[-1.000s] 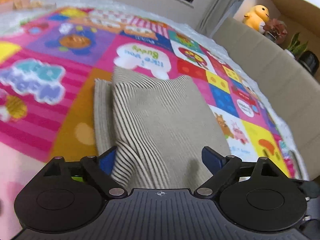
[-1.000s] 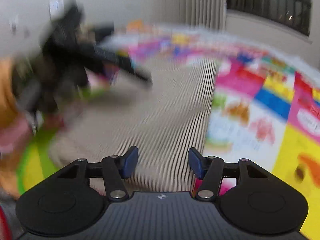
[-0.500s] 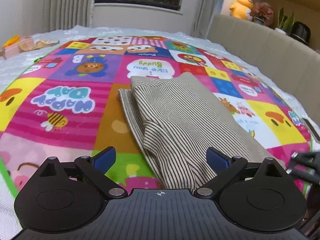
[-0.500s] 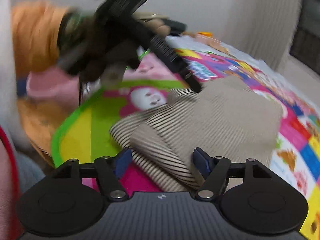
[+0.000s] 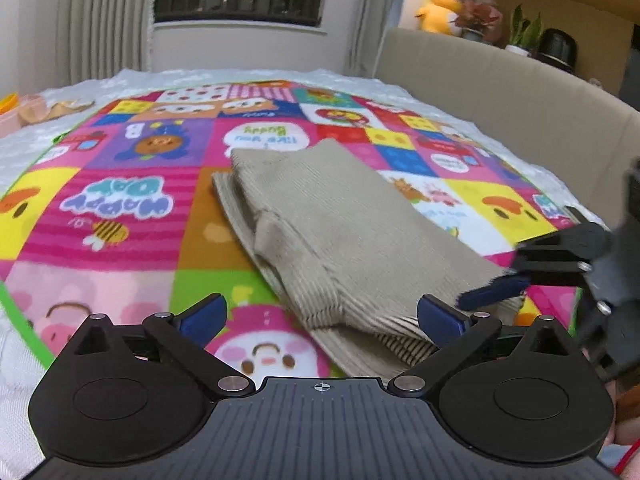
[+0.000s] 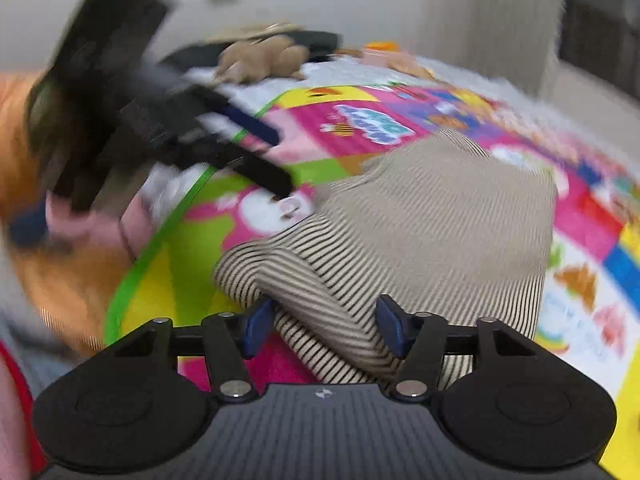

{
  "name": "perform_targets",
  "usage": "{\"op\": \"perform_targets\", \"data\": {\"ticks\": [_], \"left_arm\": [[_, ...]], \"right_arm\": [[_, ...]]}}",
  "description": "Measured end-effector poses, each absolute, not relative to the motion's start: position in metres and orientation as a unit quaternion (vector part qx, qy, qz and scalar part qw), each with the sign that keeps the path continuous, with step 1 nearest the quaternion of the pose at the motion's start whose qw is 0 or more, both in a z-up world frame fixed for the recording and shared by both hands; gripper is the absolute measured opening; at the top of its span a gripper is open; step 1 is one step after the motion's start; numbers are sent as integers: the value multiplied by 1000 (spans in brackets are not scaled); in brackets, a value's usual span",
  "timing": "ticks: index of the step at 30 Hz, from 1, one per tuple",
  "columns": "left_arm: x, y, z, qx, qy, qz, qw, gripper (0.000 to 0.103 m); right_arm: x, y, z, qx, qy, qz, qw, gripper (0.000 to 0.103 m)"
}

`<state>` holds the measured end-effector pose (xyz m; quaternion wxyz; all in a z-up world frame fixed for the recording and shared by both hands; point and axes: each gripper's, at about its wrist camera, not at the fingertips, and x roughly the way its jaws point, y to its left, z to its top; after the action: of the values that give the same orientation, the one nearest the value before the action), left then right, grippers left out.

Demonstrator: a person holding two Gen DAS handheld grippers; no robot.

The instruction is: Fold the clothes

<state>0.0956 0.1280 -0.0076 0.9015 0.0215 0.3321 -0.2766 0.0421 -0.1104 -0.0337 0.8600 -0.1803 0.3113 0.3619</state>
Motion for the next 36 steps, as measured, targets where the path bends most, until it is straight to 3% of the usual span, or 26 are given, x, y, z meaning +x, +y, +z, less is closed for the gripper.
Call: {"op": "perform_targets", "data": {"ticks": [3, 11, 13, 14, 17, 22, 27, 28, 29, 32, 36], "left_arm": [[95, 133, -9, 17, 336, -263, 904, 103], [85, 137, -7, 25, 330, -268, 905, 103], [84, 136, -8, 27, 332, -270, 903, 103], [84, 136, -8, 29, 333, -270, 903, 103], [83, 135, -7, 32, 332, -271, 903, 103], [83, 136, -7, 34, 332, -274, 902, 103], [86, 135, -10, 37, 337, -275, 900, 103], [86, 135, -10, 37, 336, -277, 900, 103], [86, 135, -10, 39, 334, -281, 899, 103], [80, 133, -9, 55, 320, -304, 896, 103], [62, 120, -11, 123, 287, -342, 886, 103]], "right_arm": [[18, -98, -39, -249, 268, 357, 859, 78], [1, -87, -69, -355, 215, 309, 856, 80], [3, -84, -69, -353, 205, 299, 862, 72], [9, -84, -62, -331, 216, 298, 869, 53], [45, -101, -40, -198, 284, 310, 885, 51], [67, -123, -33, -119, 313, 298, 894, 51], [39, -96, -53, -254, 242, 284, 893, 57], [31, -89, -59, -291, 225, 284, 885, 52], [27, -87, -61, -302, 225, 289, 880, 34], [35, -92, -48, -252, 244, 290, 890, 25], [51, -118, -16, -156, 261, 281, 910, 22]]}}
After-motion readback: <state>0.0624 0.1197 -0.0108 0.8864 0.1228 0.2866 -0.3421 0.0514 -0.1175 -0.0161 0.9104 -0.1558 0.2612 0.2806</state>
